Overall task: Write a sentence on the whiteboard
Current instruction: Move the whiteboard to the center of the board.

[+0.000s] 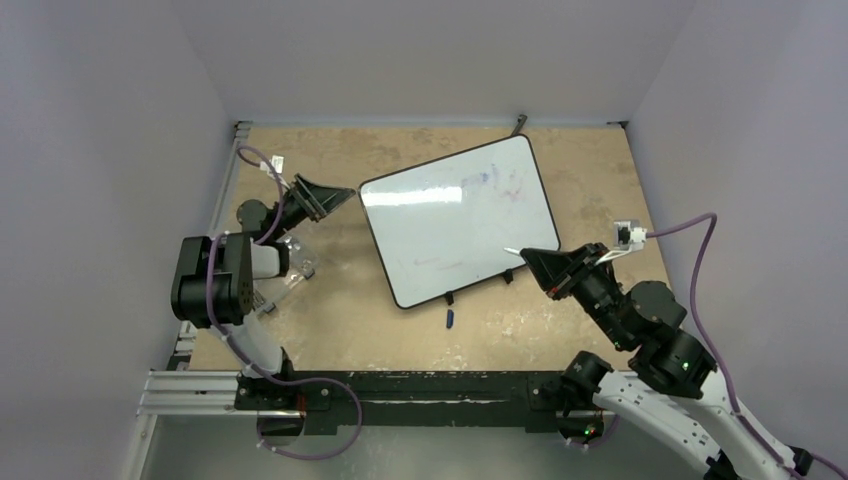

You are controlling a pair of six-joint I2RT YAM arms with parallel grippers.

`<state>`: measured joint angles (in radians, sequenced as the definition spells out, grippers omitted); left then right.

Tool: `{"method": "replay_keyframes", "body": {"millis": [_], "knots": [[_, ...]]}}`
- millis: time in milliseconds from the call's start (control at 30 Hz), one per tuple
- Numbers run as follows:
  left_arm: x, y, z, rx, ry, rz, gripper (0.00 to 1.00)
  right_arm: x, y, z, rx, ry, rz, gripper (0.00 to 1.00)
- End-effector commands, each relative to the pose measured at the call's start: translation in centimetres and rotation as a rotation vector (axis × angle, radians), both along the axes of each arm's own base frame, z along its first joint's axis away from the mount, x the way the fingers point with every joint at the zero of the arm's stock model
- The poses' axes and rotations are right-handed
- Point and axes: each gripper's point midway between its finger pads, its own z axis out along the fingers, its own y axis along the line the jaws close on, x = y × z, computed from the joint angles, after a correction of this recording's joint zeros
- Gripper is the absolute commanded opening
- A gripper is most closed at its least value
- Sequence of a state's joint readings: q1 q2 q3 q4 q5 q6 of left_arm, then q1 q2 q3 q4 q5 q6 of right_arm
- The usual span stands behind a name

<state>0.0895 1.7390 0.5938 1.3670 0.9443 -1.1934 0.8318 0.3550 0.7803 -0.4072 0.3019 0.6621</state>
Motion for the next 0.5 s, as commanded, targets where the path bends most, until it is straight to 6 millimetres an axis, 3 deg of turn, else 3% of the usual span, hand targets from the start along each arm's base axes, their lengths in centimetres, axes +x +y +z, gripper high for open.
{"method": "replay_keyframes", "body": {"millis": [0,100,233,333,467], "knots": [[1.0,2.5,3.5,-0.018,-0.106,0.102,1.00,-0.2,-1.0,2.3,0.028,-0.036,-0.026,0.00],[2.3,4.1,5.6,-0.041,-0.114,0.140,1.00,-0.4,-1.0,2.6,0.033,-0.041,-0.022,0.00],[4.1,4.5,8.7,-0.032,-0.114,0.141,1.00,-0.4,-1.1,2.7,0.033,-0.041,-0.023,0.00],[5.0,4.7,11.3,0.080,-0.109,0.160,1.00,-0.6,-1.2,2.7,0.034,-0.040,-0.023,0.00],[5.4,5.0,12.8,0.285,-0.055,0.177,1.00,-0.6,-1.3,2.5,0.038,-0.037,-0.028,0.00]]}}
